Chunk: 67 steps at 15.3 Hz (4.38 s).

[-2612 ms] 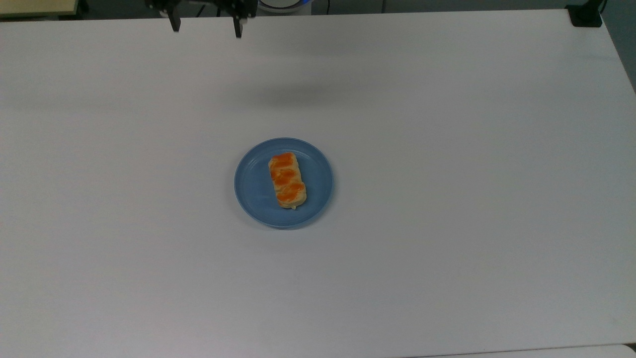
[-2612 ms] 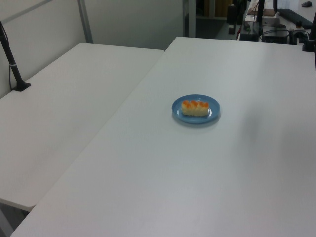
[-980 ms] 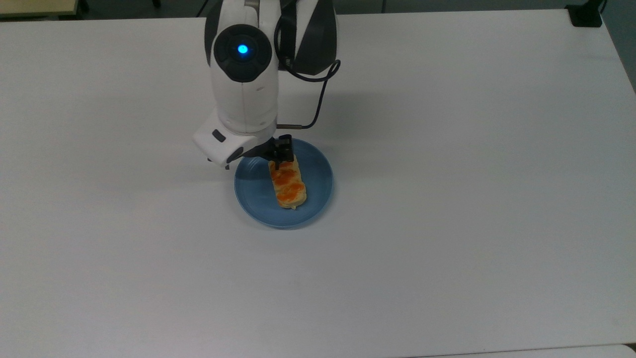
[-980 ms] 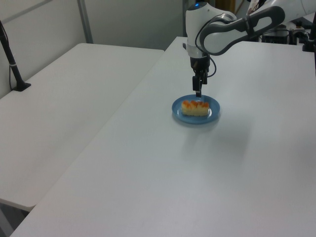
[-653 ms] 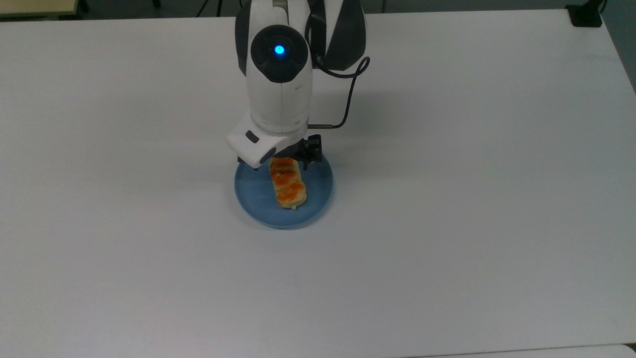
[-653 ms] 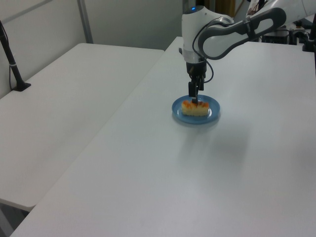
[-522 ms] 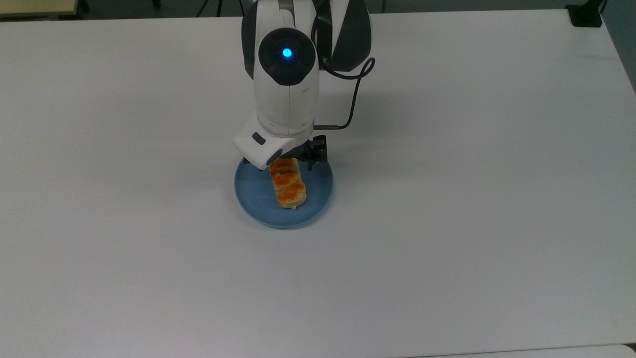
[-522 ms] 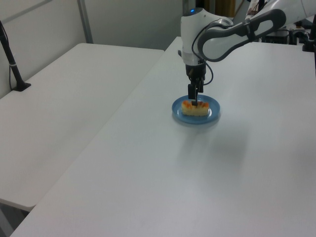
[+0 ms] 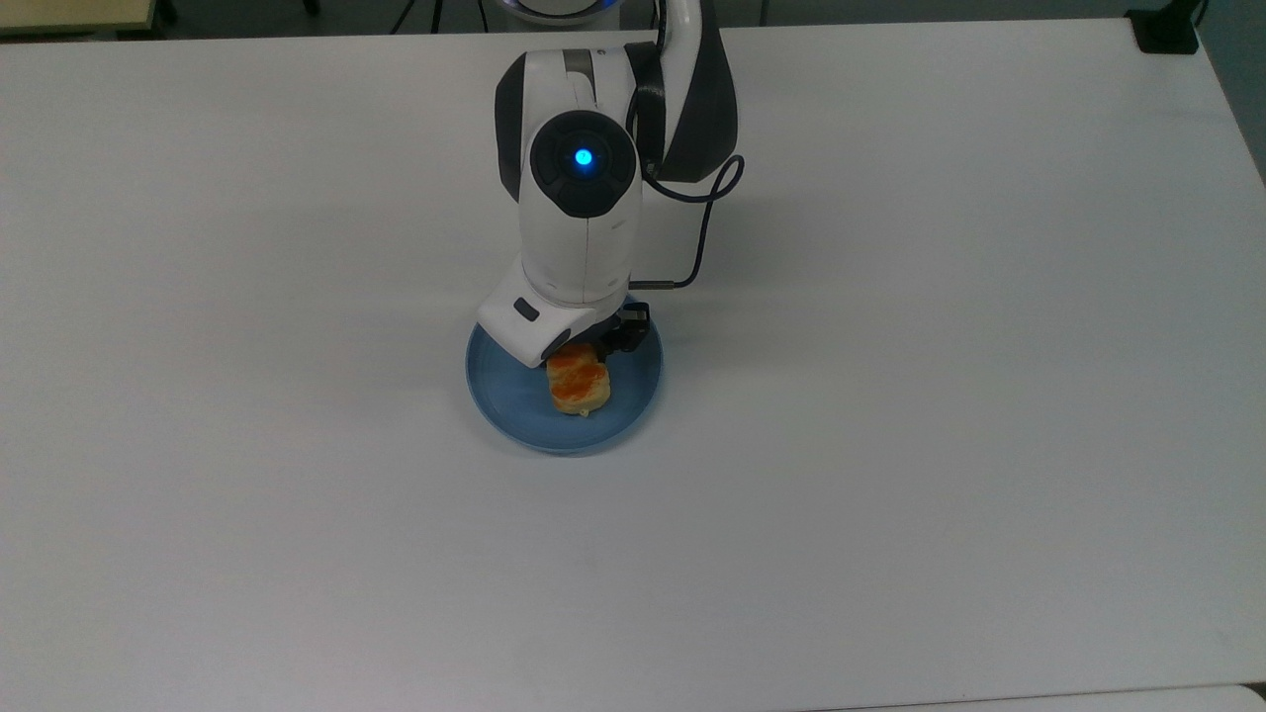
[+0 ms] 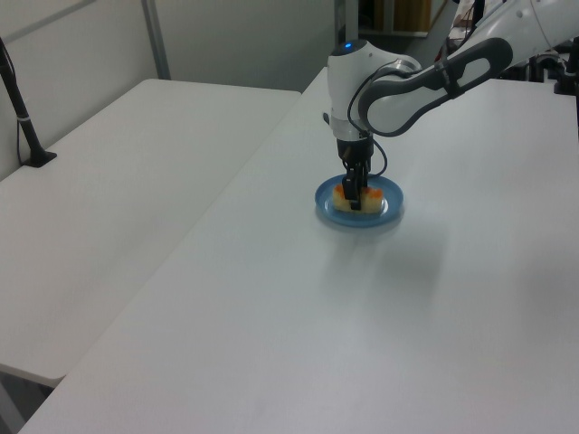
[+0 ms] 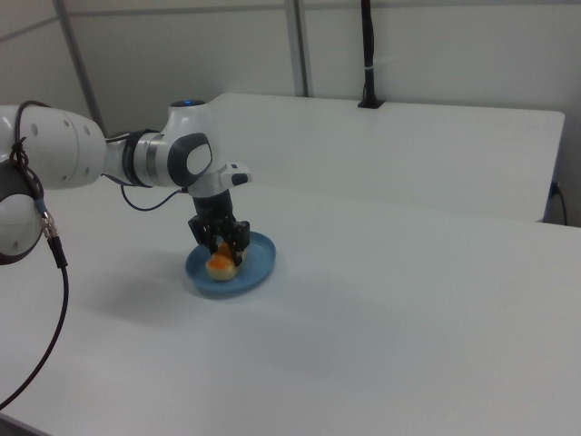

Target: Put the bread on the table

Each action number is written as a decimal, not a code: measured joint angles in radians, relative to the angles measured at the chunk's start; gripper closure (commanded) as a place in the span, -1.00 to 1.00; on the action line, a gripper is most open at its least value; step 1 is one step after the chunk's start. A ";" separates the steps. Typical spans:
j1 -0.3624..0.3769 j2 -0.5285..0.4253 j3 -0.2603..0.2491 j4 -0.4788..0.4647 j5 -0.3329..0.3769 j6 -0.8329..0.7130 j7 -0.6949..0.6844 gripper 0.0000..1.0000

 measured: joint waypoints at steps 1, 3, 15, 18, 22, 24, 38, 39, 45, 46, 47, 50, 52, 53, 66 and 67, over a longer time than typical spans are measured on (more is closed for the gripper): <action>0.000 0.000 0.000 0.000 -0.004 0.000 0.000 0.44; 0.001 0.000 0.000 0.001 -0.006 0.000 0.000 0.47; -0.103 -0.076 -0.077 0.028 -0.009 -0.037 -0.161 0.45; -0.177 -0.074 -0.086 0.027 -0.009 -0.037 -0.252 0.44; -0.211 -0.060 -0.086 0.027 -0.009 -0.025 -0.278 0.44; -0.209 -0.051 -0.085 0.027 -0.009 -0.020 -0.278 0.42; -0.234 0.032 -0.085 0.028 -0.010 0.103 -0.275 -1.00; -0.233 0.029 -0.084 0.032 -0.010 0.104 -0.271 -1.00; -0.175 -0.103 -0.073 0.064 -0.010 0.016 -0.154 -1.00; -0.149 -0.137 -0.071 0.064 -0.010 -0.030 -0.135 -1.00; -0.118 -0.170 -0.071 0.064 -0.010 -0.078 -0.114 -1.00; -0.044 -0.257 -0.069 0.063 -0.010 -0.205 -0.059 -1.00; -0.009 -0.308 -0.068 0.063 -0.010 -0.275 -0.025 -1.00; 0.007 -0.331 -0.068 0.062 -0.010 -0.307 -0.002 -1.00; -0.027 -0.526 -0.069 0.004 -0.008 -0.436 0.052 -1.00; -0.031 -0.532 -0.069 0.003 -0.008 -0.447 0.052 -1.00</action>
